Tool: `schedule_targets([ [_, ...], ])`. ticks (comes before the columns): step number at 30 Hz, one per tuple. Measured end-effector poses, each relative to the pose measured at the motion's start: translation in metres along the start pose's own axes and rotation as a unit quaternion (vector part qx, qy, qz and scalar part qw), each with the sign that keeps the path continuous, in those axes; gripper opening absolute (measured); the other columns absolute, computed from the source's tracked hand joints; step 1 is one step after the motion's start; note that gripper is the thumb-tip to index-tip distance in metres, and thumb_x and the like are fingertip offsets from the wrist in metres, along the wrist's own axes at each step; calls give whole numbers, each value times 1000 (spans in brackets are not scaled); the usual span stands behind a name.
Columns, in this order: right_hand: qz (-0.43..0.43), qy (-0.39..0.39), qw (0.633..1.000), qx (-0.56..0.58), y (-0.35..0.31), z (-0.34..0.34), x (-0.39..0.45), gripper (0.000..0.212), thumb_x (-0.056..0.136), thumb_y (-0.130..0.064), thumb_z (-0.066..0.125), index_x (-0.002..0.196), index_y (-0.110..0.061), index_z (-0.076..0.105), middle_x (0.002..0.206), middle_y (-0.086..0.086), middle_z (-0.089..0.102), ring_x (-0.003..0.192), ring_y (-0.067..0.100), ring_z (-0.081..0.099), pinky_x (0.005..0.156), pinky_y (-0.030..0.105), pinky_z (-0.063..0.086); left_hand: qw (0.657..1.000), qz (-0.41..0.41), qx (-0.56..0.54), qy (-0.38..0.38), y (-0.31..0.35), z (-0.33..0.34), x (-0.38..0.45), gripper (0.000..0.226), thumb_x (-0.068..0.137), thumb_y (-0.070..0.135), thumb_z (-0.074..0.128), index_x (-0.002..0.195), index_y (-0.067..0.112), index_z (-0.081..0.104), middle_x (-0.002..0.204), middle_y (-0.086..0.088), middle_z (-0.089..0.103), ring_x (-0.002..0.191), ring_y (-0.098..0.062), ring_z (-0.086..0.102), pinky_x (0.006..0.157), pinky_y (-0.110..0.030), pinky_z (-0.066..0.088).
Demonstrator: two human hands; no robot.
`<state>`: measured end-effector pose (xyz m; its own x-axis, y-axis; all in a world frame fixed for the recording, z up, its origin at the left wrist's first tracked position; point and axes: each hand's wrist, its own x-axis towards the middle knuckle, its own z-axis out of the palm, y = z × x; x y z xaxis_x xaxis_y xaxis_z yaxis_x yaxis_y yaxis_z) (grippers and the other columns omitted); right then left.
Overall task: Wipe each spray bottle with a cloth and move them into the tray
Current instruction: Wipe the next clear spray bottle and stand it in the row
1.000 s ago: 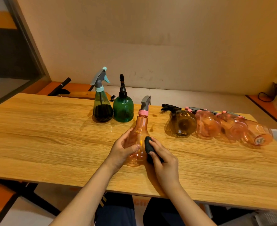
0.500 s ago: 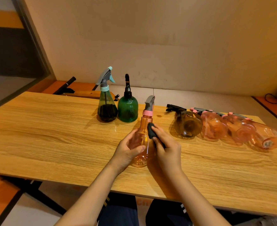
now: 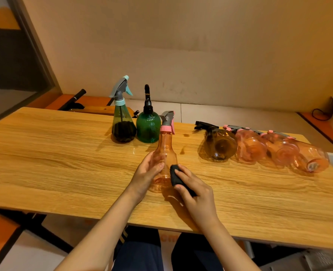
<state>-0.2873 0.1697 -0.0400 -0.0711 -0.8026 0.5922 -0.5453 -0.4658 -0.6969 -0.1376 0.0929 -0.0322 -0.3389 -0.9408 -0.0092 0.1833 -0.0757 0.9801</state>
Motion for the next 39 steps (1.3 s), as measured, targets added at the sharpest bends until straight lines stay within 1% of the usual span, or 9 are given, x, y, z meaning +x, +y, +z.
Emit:
schedule_targets([
  [3, 5, 19, 1000, -4, 2, 0, 0, 39, 82, -30, 59, 118, -15, 61, 125, -19, 51, 118, -8, 47, 98, 10, 36, 1000, -4, 22, -1, -1, 1, -1, 101, 39, 65, 87, 124, 25, 51, 122, 0, 63, 115, -13, 60, 91, -27, 49],
  [6, -9, 30, 999, -23, 4, 2, -2, 35, 79, -18, 68, 113, -12, 66, 124, -13, 54, 118, -8, 48, 98, 11, 37, 1000, -11, 18, 1, -2, -2, -1, 115, 41, 55, 89, 138, 17, 42, 130, -6, 60, 120, -19, 57, 96, -33, 49],
  [10, -6, 35, 999, -24, 7, 2, -2, 36, 77, -10, 67, 113, -13, 66, 123, -11, 56, 116, -6, 50, 96, 12, 39, 1000, -15, -8, -17, -2, -5, 1, 98, 47, 38, 86, 135, 18, 47, 122, -3, 65, 113, -18, 62, 88, -31, 52],
  [19, -2, 45, 999, -17, 5, 1, -1, 40, 76, -8, 67, 116, -13, 62, 120, -9, 57, 115, -8, 50, 95, 10, 39, 998, -26, -51, -39, 8, -4, -1, 98, 35, 53, 92, 119, 20, 54, 104, 5, 73, 98, -11, 68, 75, -21, 54],
  [25, 3, 64, 998, -8, 7, 1, -2, 42, 75, -7, 67, 116, -12, 60, 119, -12, 57, 113, -8, 51, 95, 10, 39, 996, -41, -26, -74, 10, -7, -1, 108, 33, 55, 93, 126, 20, 51, 125, -5, 63, 113, -17, 62, 79, -25, 53],
  [28, -1, 64, 998, -13, 7, 1, -2, 38, 75, -7, 67, 113, -10, 63, 119, -7, 58, 114, -7, 51, 95, 11, 39, 996, -43, -18, -74, 7, -8, -1, 101, 41, 47, 94, 128, 20, 52, 118, -2, 68, 111, -18, 63, 83, -26, 53],
  [32, -14, 60, 998, -12, 6, 2, -3, 40, 75, -7, 68, 115, -10, 61, 121, -4, 58, 114, 4, 54, 97, 14, 41, 996, -45, -13, -82, 3, -11, 2, 84, 58, 32, 79, 135, 26, 45, 123, 1, 67, 115, -17, 61, 85, -26, 52],
  [36, -13, 56, 998, -6, 4, 1, -1, 38, 81, -22, 62, 118, -12, 58, 123, -7, 56, 117, -2, 51, 98, 14, 40, 994, -41, 52, -93, 2, -9, 2, 115, 50, 46, 91, 146, 18, 32, 136, -8, 55, 124, -22, 55, 95, -33, 48],
  [39, -13, 51, 999, -5, 5, 3, 1, 37, 81, -22, 60, 117, -13, 61, 124, -7, 56, 117, -4, 51, 97, 13, 39, 994, -31, 54, -88, -1, -10, 2, 107, 56, 30, 84, 146, 14, 29, 139, -12, 52, 124, -24, 55, 96, -33, 48],
])
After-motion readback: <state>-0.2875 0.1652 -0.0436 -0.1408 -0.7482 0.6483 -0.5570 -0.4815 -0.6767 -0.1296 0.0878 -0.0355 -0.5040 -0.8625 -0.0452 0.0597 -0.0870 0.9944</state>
